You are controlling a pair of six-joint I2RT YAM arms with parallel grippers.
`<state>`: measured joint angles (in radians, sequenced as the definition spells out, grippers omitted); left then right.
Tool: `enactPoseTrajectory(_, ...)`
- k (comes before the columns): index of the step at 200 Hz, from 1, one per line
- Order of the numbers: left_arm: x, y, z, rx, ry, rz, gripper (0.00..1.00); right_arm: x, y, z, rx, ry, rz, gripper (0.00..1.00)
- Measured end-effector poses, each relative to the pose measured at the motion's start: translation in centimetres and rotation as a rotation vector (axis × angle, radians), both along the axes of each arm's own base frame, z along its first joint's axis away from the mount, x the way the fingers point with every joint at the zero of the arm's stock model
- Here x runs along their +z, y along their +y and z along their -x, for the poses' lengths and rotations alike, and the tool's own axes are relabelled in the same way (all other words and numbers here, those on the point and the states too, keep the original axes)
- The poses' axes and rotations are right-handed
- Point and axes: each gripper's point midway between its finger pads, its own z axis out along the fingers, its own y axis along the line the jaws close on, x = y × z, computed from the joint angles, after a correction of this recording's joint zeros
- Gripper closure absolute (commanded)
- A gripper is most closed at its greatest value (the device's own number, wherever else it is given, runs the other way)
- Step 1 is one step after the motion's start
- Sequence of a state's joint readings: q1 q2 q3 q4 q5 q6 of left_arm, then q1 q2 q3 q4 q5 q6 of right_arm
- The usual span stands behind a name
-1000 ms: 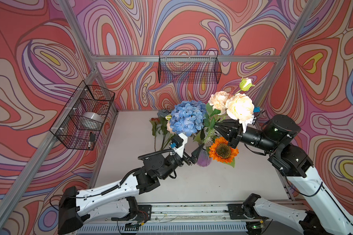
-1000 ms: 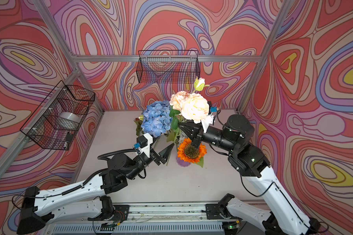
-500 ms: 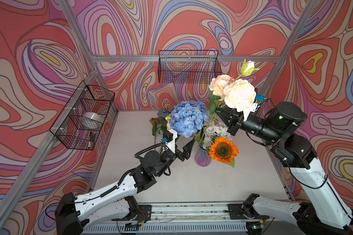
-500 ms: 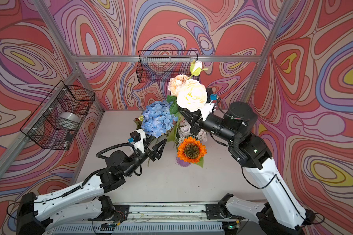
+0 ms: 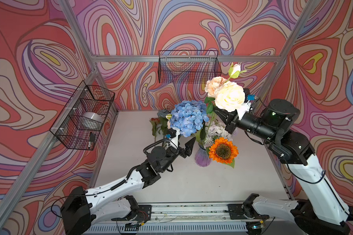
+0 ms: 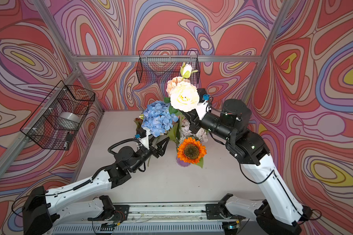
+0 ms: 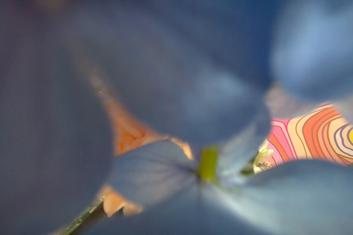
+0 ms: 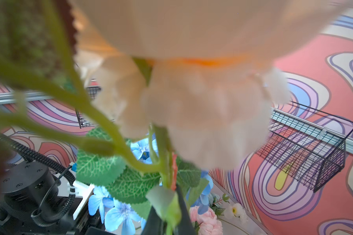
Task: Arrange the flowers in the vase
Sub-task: 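Open the left gripper and lower the rose into the vase with the right gripper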
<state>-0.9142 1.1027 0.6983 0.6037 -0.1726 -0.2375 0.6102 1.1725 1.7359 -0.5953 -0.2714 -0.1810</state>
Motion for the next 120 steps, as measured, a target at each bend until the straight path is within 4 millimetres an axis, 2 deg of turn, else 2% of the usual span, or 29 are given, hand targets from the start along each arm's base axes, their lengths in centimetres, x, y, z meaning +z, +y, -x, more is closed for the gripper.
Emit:
enactPoseTrajectory(32, -0.5, -0.2, -0.4, 0.004, 0.012, -0.008, 0.21, -1.4, 0.9, -0.6, 0.025, 0.027, 0.024, 0.97)
enactPoseTrajectory(77, -0.2, 0.2, -1.4, 0.027, 0.017, 0.004, 0.21, -7.1, 2.7, -1.7, 0.077, 0.128, 0.099, 0.92)
enactPoseTrajectory(120, -0.1, 0.9, -3.3, 0.053, 0.035, 0.027, 0.21, -11.1, 3.1, -0.8, 0.133, 0.129, 0.138, 0.89)
